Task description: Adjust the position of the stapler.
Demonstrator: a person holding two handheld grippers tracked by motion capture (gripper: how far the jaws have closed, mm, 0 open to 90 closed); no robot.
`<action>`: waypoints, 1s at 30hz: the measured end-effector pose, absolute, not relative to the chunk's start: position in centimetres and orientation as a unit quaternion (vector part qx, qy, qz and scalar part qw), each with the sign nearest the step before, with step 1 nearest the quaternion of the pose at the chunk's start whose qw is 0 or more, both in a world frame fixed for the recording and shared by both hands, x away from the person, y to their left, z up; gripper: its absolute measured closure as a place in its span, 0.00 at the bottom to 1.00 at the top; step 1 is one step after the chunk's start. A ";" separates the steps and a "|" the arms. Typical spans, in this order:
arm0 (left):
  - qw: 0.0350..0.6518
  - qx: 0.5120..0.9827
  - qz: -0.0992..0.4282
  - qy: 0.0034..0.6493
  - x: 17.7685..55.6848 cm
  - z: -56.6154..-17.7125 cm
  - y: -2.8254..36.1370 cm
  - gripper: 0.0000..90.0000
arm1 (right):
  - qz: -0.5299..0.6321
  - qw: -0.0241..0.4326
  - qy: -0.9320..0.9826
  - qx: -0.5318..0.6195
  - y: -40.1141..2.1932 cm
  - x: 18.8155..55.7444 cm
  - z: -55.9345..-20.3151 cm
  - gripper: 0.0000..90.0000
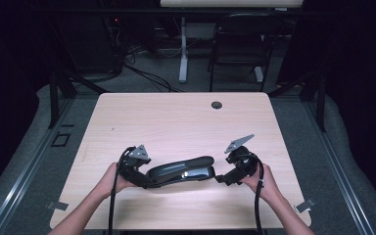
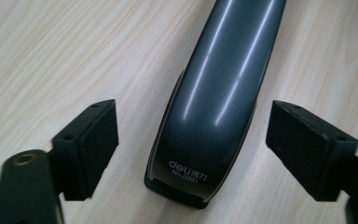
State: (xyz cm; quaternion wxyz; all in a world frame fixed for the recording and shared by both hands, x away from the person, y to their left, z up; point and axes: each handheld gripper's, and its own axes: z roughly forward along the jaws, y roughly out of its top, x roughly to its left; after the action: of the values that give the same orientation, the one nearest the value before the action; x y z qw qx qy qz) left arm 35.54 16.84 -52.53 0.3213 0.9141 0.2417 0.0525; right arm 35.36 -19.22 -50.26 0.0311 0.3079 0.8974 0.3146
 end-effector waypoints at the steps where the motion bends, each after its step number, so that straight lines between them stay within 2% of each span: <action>1: 0.321 0.914 0.052 0.242 35.5 -52.6 16.8 0.26 | 0.316 0.034 0.897 0.308 -18.9 35.5 -50.2 0.16; 6: 0.321 0.917 0.042 0.235 35.5 -52.9 16.7 0.34 | 0.323 0.042 0.897 0.299 -17.3 36.3 -50.0 0.28; 8: 0.318 0.920 0.038 0.225 35.4 -53.0 16.6 0.42 | 0.329 0.046 0.894 0.300 -16.8 36.6 -49.9 0.33; 14: 0.313 0.924 0.044 0.215 35.4 -53.1 16.5 0.43 | 0.338 0.044 0.892 0.297 -15.8 37.2 -49.8 0.45; 30: 0.309 0.932 0.033 0.186 36.0 -53.0 16.5 0.45 | 0.342 0.042 0.887 0.308 -15.6 36.9 -49.9 0.47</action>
State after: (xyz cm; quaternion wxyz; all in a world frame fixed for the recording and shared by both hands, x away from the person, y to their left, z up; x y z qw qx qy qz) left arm 36.00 16.54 -53.05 0.3086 0.9322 0.1863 0.0335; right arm 36.86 -15.63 -49.93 0.0422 0.3084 0.8866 0.3422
